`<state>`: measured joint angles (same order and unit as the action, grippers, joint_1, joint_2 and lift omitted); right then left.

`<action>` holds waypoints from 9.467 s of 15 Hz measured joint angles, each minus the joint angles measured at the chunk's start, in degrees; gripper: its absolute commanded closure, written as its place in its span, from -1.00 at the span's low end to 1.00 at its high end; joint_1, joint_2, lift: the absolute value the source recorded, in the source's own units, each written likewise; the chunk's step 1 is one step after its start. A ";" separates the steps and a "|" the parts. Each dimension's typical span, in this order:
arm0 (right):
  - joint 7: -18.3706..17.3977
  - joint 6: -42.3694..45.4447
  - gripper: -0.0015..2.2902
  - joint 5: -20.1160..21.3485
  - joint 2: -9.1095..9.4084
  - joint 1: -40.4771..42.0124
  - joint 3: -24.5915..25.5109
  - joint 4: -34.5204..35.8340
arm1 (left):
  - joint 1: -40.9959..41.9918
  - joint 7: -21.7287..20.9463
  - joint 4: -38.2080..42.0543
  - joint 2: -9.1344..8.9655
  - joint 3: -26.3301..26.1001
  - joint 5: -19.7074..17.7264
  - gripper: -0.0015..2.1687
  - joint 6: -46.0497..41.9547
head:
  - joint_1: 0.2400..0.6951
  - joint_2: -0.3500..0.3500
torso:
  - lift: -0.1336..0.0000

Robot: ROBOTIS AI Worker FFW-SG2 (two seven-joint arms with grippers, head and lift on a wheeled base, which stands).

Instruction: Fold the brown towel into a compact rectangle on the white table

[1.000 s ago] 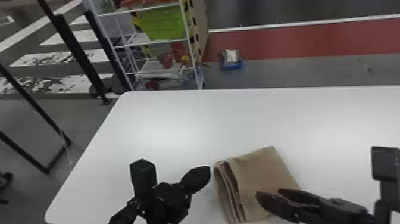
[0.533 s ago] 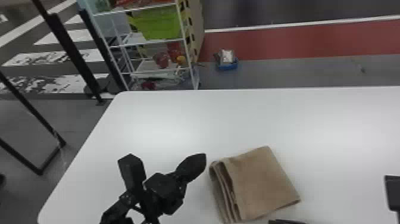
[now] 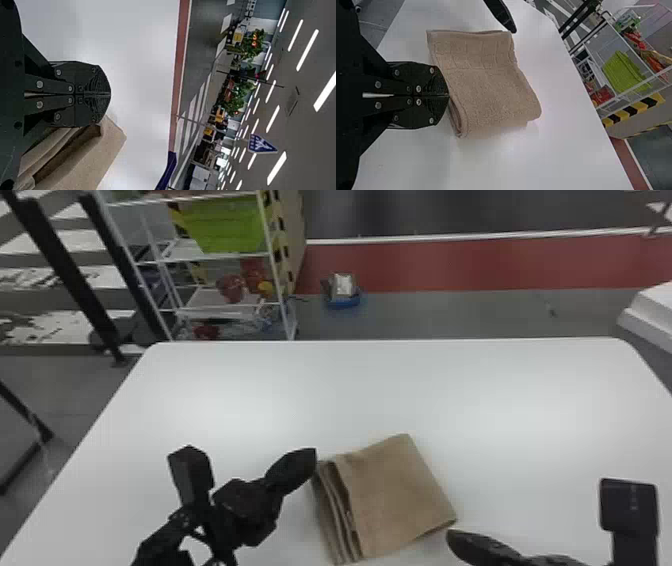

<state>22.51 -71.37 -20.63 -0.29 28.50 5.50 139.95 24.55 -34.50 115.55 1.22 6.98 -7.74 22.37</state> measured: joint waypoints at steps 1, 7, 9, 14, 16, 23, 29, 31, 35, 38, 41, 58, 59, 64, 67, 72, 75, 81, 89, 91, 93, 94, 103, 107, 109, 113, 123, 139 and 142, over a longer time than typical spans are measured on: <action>-0.09 1.03 0.22 0.61 -0.11 -0.12 0.10 -0.76 | -0.70 0.02 -0.67 0.09 -0.34 0.76 0.92 0.14 | 1.00 0.25 | -0.85; -0.58 2.04 0.22 1.41 -0.47 -1.49 0.18 -4.26 | -5.86 0.03 -5.02 0.29 -1.30 4.77 0.92 4.17 | 1.00 0.20 | -0.85; -0.95 2.32 0.22 1.78 -0.44 -2.26 -0.04 -5.27 | -6.91 -0.32 -5.56 0.49 -1.24 5.75 0.92 7.21 | 1.00 0.20 | -0.85; -2.26 4.61 0.22 2.72 -0.41 -5.84 -0.98 -8.31 | -4.69 -2.30 -2.51 0.55 -0.56 6.61 0.92 13.80 | 1.00 0.19 | -0.85; -2.38 5.08 0.22 3.23 -0.31 -8.51 -2.07 -9.69 | -2.40 -2.42 0.71 0.55 -0.14 6.97 0.92 15.10 | 1.00 0.22 | -0.85; -2.15 5.14 0.22 4.68 -0.08 -17.64 -5.13 -15.88 | 2.44 -3.39 9.48 0.54 0.55 7.43 0.92 23.98 | 1.00 0.33 | -0.85; -0.66 6.50 0.22 4.95 0.03 -23.93 -7.47 -21.60 | 7.69 -5.81 15.87 0.28 1.79 5.63 0.92 30.88 | 1.00 0.41 | -0.85; -0.23 8.12 0.22 4.98 0.03 -25.48 -8.28 -23.40 | 8.73 -7.32 17.63 0.18 1.90 4.75 0.92 34.57 | 1.00 0.41 | -0.85; 1.80 9.00 0.22 4.52 -0.03 -24.50 -8.11 -22.96 | 9.44 -7.30 18.72 -0.15 2.36 4.26 0.92 36.49 | 1.00 0.43 | -0.85; 3.03 8.60 0.22 3.41 -0.27 -20.78 -5.97 -17.63 | 9.69 -6.51 19.84 -0.59 4.39 2.83 0.92 29.52 | 1.00 0.45 | -0.85; 3.85 8.46 0.22 3.34 -0.43 -16.17 -2.43 -11.51 | 10.42 -7.21 21.64 -1.17 7.15 -1.66 0.92 23.24 | 1.00 0.39 | -0.85; 8.46 45.43 0.22 4.36 -2.99 2.34 -13.47 -17.99 | 9.21 -3.34 14.77 -1.22 4.43 -2.76 0.92 15.30 | 1.00 0.65 | -0.85; 8.58 46.05 0.22 4.40 -3.29 2.59 -13.91 -18.73 | 8.97 -3.14 14.26 -1.22 4.43 -2.70 0.92 14.46 | 1.00 0.67 | -0.85; 8.96 49.47 0.22 4.44 -4.17 3.47 -16.13 -22.98 | 8.47 -3.15 12.59 -1.22 4.51 -1.77 0.92 13.10 | 1.00 0.77 | -0.85; 8.76 50.34 0.22 4.68 -4.19 2.85 -17.62 -25.62 | 8.42 -3.23 12.23 -1.22 4.52 -1.76 0.92 12.37 | 1.00 0.84 | -0.85; 8.10 49.93 0.22 4.79 -4.01 0.59 -19.28 -29.95 | 8.42 -3.66 12.17 -1.22 4.67 -1.85 0.92 11.60 | 1.00 0.91 | -0.85; 7.35 50.49 0.22 4.16 -3.71 -1.32 -20.06 -32.72 | 8.47 -3.84 12.42 -1.22 4.71 -2.07 0.92 11.05 | 1.00 0.92 | -0.85; 4.56 51.89 0.22 4.28 -3.17 -3.77 -22.26 -33.33 | 8.84 -4.49 12.84 -1.22 4.84 -2.20 0.92 10.99 | 1.00 0.94 | -0.85; 7.55 52.72 -0.77 1.00 -3.50 0.93 -17.21 -24.59 | 9.61 -3.74 14.71 -1.22 6.32 -4.47 0.92 9.76 | 1.00 0.84 | -0.85; 8.73 52.67 -0.93 -0.14 -3.64 2.72 -12.15 -19.34 | 9.56 -1.72 14.82 -1.22 6.38 -4.70 0.41 7.55 | 1.00 0.72 | -0.85; 8.42 53.29 -0.93 0.22 -3.66 2.78 -7.14 -16.21 | 9.47 -0.01 14.76 -1.22 6.01 -4.72 -0.72 5.42 | 1.00 0.47 | -0.85; 8.00 53.46 -0.93 0.66 -3.66 2.46 -4.35 -15.06 | 9.42 1.12 14.43 -1.22 5.78 -4.68 -0.96 3.88 | 1.00 0.39 | -0.85; 2.61 55.74 -0.93 0.72 -3.05 0.84 9.75 -10.85 | 10.20 25.54 7.85 -1.22 -4.95 4.51 -0.96 -29.57 | 1.00 -0.11 | -0.85; -0.84 62.62 -0.92 3.64 -0.18 2.47 6.75 -10.74 | 10.25 30.05 7.05 -1.21 -11.02 10.50 -0.96 -29.35 | 1.00 -0.28 | -0.85; -2.57 64.85 -0.92 5.46 0.23 3.33 5.89 -10.95 | 10.31 31.10 7.20 -1.21 -12.13 11.28 -0.96 -26.84 | 1.00 -0.29 | -0.85; -3.84 65.42 -0.92 7.56 0.29 5.42 5.75 -11.34 | 10.07 32.42 7.76 -1.21 -12.13 12.07 -0.96 -21.06 | 1.00 -0.31 | -0.85; -2.80 67.31 -0.91 6.41 0.29 5.19 7.70 -13.46 | 6.75 32.70 7.95 -1.22 -7.88 10.04 -0.96 -23.24 | 1.00 -0.21 | -0.85; -0.56 68.87 -0.91 2.73 0.29 4.52 10.07 -16.11 | 4.98 32.83 6.16 -1.22 -6.60 9.05 -0.96 -21.82 | 1.00 -0.23 | -0.85; -0.62 69.06 -0.91 1.91 0.29 4.61 10.47 -16.29 | 5.02 32.83 5.94 -1.22 -6.92 9.35 -0.96 -21.47 | 1.00 -0.25 | -0.85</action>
<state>21.89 -2.31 -18.71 0.00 33.10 15.97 123.66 29.57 -1.67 121.50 0.00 0.05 1.61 0.90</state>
